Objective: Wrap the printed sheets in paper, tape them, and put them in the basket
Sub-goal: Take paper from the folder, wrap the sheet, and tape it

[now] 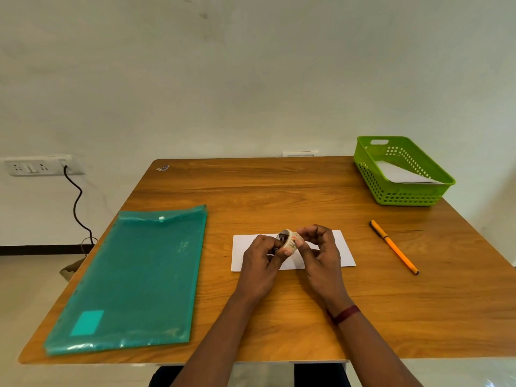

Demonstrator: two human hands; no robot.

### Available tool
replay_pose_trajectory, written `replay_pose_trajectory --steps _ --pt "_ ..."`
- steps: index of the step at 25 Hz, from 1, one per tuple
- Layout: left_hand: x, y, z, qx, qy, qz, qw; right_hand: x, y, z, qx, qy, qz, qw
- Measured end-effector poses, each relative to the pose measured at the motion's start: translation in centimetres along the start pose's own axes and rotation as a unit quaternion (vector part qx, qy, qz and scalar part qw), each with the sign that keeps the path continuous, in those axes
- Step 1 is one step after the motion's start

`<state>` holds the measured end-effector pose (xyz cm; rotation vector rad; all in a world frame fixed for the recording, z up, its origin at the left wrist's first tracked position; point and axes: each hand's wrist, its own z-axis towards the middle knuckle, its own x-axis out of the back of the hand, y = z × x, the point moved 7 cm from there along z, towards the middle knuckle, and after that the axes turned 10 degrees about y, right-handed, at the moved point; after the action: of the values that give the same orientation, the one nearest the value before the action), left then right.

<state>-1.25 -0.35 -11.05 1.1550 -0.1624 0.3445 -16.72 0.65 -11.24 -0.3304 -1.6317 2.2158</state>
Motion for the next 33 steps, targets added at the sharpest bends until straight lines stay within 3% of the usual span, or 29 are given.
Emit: replay_pose_trajectory --steps 8,16,33 --pt "-0.4 -0.6 0.1 0.004 -0.021 -0.011 1.0 0.6 0.3 0.1 -0.006 0.036 0.002 0.999" --pt "-1.0 -0.4 -0.2 -0.034 -0.029 0.045 0.998 0.8 0.2 0.0 -0.015 0.051 0.018 0.998" --pt "-1.0 -0.4 -0.2 -0.003 -0.027 0.04 0.999 0.6 -0.1 0.0 0.017 0.049 -0.006 0.999"
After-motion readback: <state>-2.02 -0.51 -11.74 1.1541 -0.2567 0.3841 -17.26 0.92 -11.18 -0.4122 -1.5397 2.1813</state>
